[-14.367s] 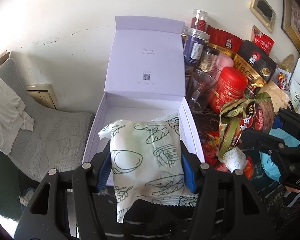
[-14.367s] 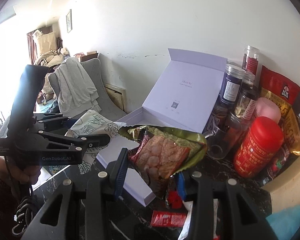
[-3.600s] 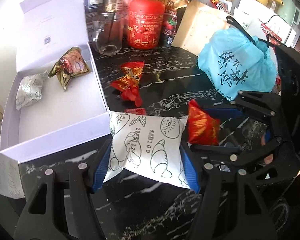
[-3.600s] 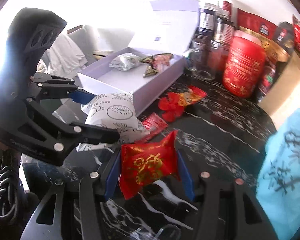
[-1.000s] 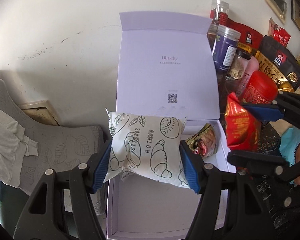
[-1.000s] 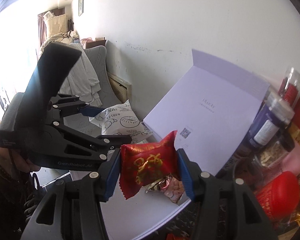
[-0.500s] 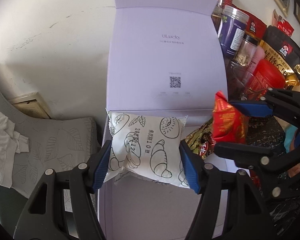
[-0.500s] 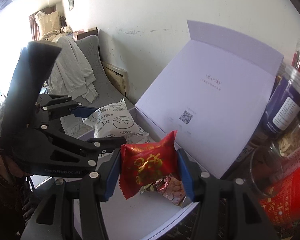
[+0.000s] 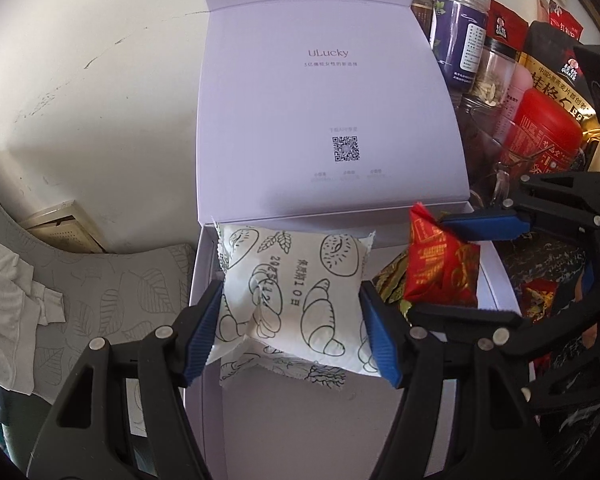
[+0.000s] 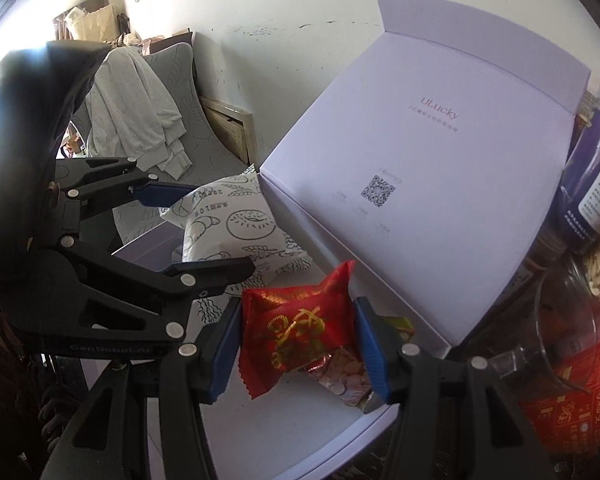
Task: Organize objects
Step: 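Lower the white pastry packet and red candy packet into the box, open both grippers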
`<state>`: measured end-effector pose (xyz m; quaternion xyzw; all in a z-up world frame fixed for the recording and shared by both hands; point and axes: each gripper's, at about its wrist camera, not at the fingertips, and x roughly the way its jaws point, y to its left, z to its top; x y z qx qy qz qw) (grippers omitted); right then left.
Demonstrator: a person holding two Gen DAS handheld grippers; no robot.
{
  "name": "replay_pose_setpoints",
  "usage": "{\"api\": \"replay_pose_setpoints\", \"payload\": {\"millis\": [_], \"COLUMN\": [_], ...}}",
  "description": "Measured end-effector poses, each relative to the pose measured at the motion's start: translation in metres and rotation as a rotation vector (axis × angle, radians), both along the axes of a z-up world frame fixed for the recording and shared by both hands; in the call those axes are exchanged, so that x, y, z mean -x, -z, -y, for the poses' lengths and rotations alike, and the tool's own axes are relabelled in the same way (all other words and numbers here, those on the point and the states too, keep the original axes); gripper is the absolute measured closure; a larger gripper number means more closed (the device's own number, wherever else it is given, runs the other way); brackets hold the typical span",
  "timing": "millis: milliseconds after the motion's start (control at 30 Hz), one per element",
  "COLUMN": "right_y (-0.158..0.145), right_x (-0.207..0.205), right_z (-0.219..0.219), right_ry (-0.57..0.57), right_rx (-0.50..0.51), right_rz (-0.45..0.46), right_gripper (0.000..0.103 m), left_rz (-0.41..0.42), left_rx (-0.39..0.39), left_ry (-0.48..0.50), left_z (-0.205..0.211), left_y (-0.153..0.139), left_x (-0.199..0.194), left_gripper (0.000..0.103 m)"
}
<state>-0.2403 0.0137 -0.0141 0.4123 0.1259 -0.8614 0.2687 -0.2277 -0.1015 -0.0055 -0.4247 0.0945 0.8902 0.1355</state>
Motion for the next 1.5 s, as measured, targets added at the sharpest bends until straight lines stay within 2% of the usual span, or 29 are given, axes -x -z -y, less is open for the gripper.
{"api": "replay_pose_setpoints", "payload": {"millis": [267,600,1000,1167,1400,1500], "right_y": [0.009,0.008,0.003,-0.005,-0.023,-0.032], "right_x": [-0.001,-0.007,-0.01,-0.018,-0.027,-0.032], "right_z": [-0.001,0.002,0.006,0.0,-0.001,-0.004], "right_ry": [-0.006,-0.022,-0.023,-0.022,0.001,0.011], "right_rx": [-0.019,-0.043,-0.083,-0.099,-0.102,-0.097], "right_rz": [0.002,-0.003,0.001,-0.015,-0.062,-0.077], "right_gripper": [0.047,0.045,0.036,0.035,0.033,0.033], "left_rz": [-0.014,-0.014,0.012,-0.006,-0.076,-0.094], "left_rx": [0.001,-0.004,-0.046,-0.055,-0.064,-0.07], "left_ry": [0.018,0.017,0.013,0.016,0.019,0.017], "left_z": [0.002,0.001,0.004,0.004,0.003,0.002], "left_y": [0.008,0.014,0.01,0.002,-0.02,-0.032], "left_x": [0.002,0.004,0.005,0.0,-0.018,-0.014], "left_gripper": [0.037,0.03,0.028,0.028,0.026,0.026]}}
